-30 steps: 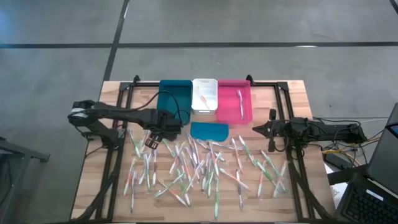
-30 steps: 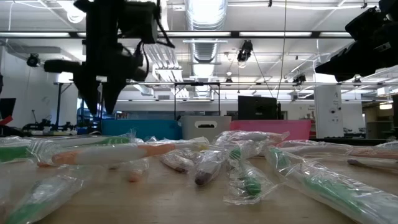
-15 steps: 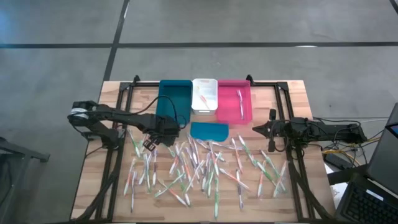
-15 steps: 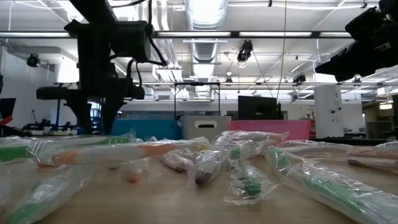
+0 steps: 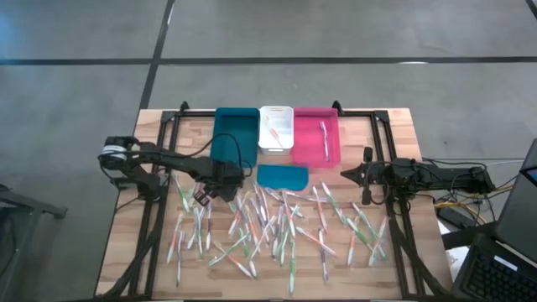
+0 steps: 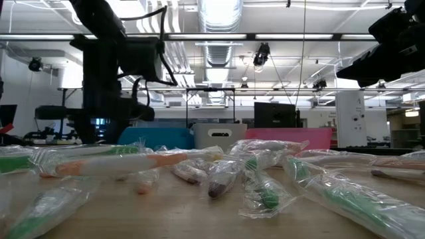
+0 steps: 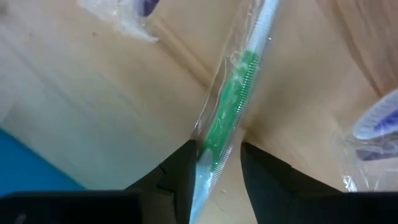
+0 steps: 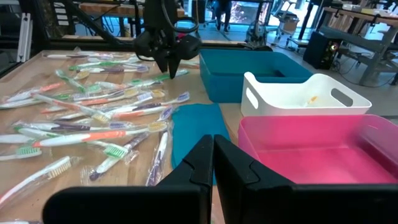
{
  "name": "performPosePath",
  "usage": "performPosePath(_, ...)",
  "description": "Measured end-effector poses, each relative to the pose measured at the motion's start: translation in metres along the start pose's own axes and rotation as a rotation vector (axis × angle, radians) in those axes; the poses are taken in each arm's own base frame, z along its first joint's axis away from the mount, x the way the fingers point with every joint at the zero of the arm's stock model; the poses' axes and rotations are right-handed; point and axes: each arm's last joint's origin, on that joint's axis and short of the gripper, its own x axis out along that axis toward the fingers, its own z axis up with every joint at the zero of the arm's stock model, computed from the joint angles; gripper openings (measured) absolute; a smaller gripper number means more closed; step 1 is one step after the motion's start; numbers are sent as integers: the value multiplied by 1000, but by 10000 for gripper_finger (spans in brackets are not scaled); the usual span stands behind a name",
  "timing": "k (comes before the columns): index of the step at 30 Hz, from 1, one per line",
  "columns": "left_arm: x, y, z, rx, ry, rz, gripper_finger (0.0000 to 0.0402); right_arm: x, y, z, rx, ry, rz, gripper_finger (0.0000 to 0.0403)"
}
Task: Pick & Place Toothbrushes
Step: Put the green toothbrush into the blue bin
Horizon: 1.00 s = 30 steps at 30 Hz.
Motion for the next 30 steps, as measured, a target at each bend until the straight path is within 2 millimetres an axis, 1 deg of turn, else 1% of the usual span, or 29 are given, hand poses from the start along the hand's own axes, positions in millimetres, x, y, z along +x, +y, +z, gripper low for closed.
performPosePath(3, 1, 0, 0, 35, 0, -8, 109, 0, 0, 0, 0, 0, 0, 8)
performPosePath(13, 0, -1, 0, 38, 2, -19, 48, 0, 0, 0, 0, 0, 0, 8)
performPosePath(17, 0, -2, 0, 49, 7, -22, 36, 0, 0, 0, 0, 0, 0, 8)
performPosePath(21, -1, -4, 0, 100, 22, -21, 37, 0, 0, 0, 0, 0, 0, 8)
performPosePath(26, -10, -7, -3, 111, 51, -19, 38, 0, 0, 0, 0, 0, 1, 8)
performPosePath(30, -34, -3, -3, 74, 46, 1, 36, 0, 0, 0, 0, -1, 1, 8)
